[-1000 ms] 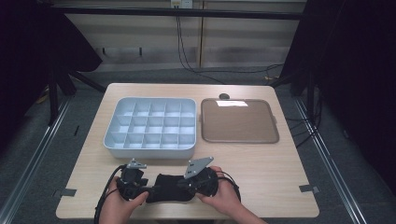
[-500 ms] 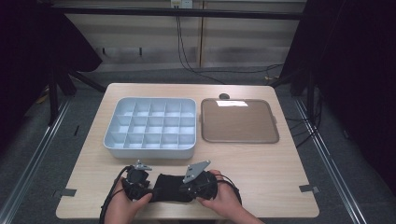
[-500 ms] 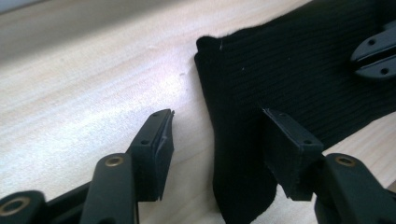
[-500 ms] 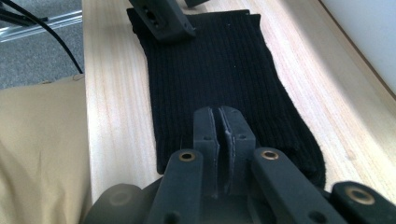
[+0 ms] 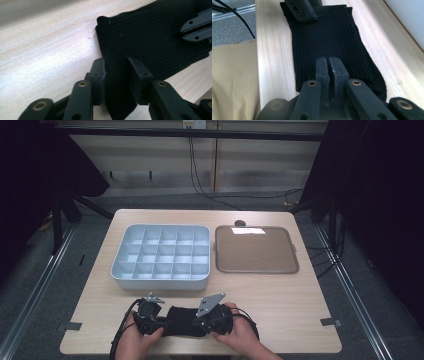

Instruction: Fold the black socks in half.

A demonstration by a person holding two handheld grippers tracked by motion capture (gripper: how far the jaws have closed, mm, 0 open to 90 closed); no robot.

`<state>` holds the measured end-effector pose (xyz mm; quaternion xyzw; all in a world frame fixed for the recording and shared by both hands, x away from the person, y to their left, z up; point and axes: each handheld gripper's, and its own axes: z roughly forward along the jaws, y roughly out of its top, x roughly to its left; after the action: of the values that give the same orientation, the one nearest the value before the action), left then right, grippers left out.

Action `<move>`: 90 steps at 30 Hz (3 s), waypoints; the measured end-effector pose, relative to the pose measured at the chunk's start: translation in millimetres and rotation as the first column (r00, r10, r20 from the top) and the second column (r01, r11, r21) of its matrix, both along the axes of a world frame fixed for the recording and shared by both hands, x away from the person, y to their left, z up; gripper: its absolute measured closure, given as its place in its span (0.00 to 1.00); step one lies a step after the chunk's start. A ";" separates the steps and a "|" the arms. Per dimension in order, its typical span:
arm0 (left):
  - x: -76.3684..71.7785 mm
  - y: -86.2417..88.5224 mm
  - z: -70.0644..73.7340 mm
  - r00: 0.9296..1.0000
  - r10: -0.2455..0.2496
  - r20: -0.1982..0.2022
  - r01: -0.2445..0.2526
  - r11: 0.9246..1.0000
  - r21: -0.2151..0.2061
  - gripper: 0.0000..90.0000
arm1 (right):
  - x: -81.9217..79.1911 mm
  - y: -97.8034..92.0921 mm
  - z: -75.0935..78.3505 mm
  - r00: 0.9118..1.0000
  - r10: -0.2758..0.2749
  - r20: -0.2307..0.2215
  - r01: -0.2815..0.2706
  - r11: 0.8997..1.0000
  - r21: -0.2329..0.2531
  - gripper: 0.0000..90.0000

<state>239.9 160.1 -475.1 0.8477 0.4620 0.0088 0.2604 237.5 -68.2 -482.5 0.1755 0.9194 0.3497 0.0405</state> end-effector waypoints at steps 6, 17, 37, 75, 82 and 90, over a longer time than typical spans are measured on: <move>-0.5 -5.1 4.0 1.000 -0.017 -0.010 0.017 1.000 0.016 0.86 | -0.7 0.0 0.1 1.000 -0.004 -0.005 0.004 1.000 -0.001 0.95; 1.1 -0.6 14.5 1.000 -0.015 -0.025 0.014 0.999 -0.042 0.91 | -1.3 0.9 0.0 1.000 -0.003 -0.001 0.003 1.000 -0.008 0.96; -2.9 -15.9 39.7 0.997 -0.063 0.033 0.065 0.996 -0.068 0.91 | 0.2 2.9 -2.1 1.000 -0.008 -0.004 0.008 1.000 0.011 0.96; 7.5 -28.4 34.3 0.996 -0.085 0.018 0.086 0.992 -0.088 0.91 | 3.8 -51.6 23.4 0.995 -0.097 -0.013 0.098 0.994 0.040 1.00; 8.3 -32.3 34.7 0.995 -0.098 0.023 0.100 0.991 -0.090 0.91 | -4.1 -61.5 15.7 0.995 -0.091 -0.032 0.091 0.996 0.012 1.00; 8.8 -35.1 36.8 0.993 -0.112 0.038 0.115 0.990 -0.079 0.90 | -3.2 -54.4 4.3 0.996 -0.077 -0.044 0.076 0.997 -0.020 1.00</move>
<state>248.6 125.0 -438.3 0.8611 0.4086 -0.0103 0.3023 234.4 -122.6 -478.2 0.2178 0.9159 0.3353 0.0349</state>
